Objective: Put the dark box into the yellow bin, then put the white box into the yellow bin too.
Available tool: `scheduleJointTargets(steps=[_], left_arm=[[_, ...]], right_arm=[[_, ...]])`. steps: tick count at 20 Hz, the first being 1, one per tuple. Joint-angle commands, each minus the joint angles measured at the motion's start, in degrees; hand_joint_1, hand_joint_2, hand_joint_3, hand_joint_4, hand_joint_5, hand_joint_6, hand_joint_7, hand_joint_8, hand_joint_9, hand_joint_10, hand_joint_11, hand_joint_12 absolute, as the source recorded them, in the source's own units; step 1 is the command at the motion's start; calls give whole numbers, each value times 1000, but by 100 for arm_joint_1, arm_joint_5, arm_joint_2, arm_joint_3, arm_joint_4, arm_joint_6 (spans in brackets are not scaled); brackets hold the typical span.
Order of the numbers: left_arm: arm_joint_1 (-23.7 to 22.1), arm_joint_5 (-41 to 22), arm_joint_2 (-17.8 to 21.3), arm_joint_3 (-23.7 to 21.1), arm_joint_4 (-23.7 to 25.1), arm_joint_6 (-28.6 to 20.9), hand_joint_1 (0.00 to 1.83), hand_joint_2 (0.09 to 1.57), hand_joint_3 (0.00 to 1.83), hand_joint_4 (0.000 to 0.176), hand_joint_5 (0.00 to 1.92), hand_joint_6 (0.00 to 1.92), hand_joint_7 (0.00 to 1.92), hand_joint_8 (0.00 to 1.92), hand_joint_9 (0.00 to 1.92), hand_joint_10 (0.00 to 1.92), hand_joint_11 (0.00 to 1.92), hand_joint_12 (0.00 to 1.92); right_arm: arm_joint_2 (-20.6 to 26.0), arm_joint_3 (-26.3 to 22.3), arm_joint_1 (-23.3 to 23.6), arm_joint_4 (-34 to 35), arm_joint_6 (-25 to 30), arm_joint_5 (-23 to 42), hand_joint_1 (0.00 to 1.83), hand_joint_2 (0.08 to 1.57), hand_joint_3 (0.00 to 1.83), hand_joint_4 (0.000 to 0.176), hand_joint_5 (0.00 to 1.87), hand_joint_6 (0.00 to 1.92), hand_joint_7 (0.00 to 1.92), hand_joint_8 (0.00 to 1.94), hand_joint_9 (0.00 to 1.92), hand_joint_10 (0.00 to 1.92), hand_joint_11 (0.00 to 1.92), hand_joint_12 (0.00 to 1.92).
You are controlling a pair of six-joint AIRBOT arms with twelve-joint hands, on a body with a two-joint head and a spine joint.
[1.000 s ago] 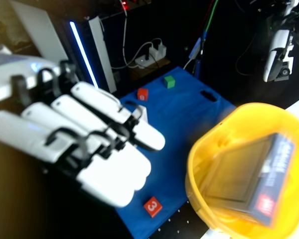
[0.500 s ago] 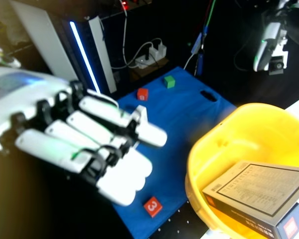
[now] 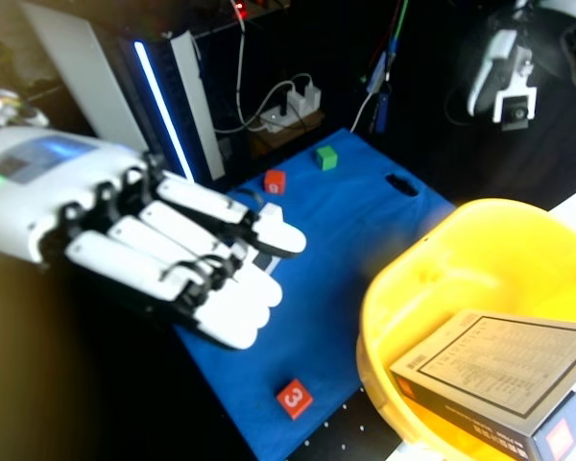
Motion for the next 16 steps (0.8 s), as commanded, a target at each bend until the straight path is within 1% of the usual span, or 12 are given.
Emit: scheduleJointTargets(steps=[1,2,3,5,6,8,11,12,13,14,15,16], left_arm=[[4,-757,70,-28,-411,24,1092,874,19,45,171,0,247,0,308,0,343,20],[170,-880,128,-103,-563,95,1103,856,8,43,185,6,243,0,304,0,322,11],[278,-966,166,-152,-652,129,1106,851,5,45,193,9,236,0,304,1,310,5],[566,-1176,283,-299,-887,236,1068,836,0,72,209,11,241,3,263,0,267,0],[677,-1271,319,-346,-966,272,1049,817,0,77,217,12,264,11,272,4,275,5],[972,-1434,395,-449,-1134,334,1047,817,0,85,230,15,267,9,267,2,261,0],[1369,-1663,474,-569,-1391,410,1061,804,0,78,225,7,242,4,227,0,198,0],[1501,-1742,480,-591,-1502,427,1059,795,0,80,233,9,262,11,238,4,207,4],[1608,-1805,480,-605,-1589,427,1036,791,0,92,230,6,268,12,240,5,210,6],[1710,-1860,480,-617,-1663,427,1040,798,0,90,223,2,261,7,230,0,212,7],[1784,-1912,480,-630,-1723,427,1049,793,0,97,231,5,260,5,232,2,227,14],[1860,-1954,481,-644,-1775,427,1053,791,0,90,220,0,254,2,231,1,236,17]], right_arm=[[16,-26,63,51,26,707,217,829,0,10,0,0,335,2,273,1,63,243],[57,-42,60,50,89,755,249,827,0,30,0,0,316,0,243,0,26,222],[85,-60,55,50,106,768,256,823,0,26,0,0,314,0,243,2,32,218],[181,-123,-7,50,124,792,262,848,11,16,0,0,325,0,262,0,85,180],[211,-140,-44,50,160,805,254,863,15,22,0,0,316,0,262,0,91,177],[312,-212,-165,50,236,857,248,880,16,14,0,0,300,3,251,0,108,178],[470,-349,-179,50,265,862,260,865,4,31,0,0,283,3,214,0,77,161],[505,-389,-179,47,265,863,267,872,6,23,0,0,284,3,211,0,63,155],[533,-429,-180,34,265,865,275,848,0,5,0,0,306,11,225,6,100,170],[550,-467,-195,8,265,865,286,840,0,1,0,0,314,13,232,8,111,173],[570,-504,-234,-3,265,865,287,840,0,1,0,0,329,16,256,16,128,180],[603,-546,-292,-5,266,865,270,854,1,7,0,0,319,9,255,13,125,178]])
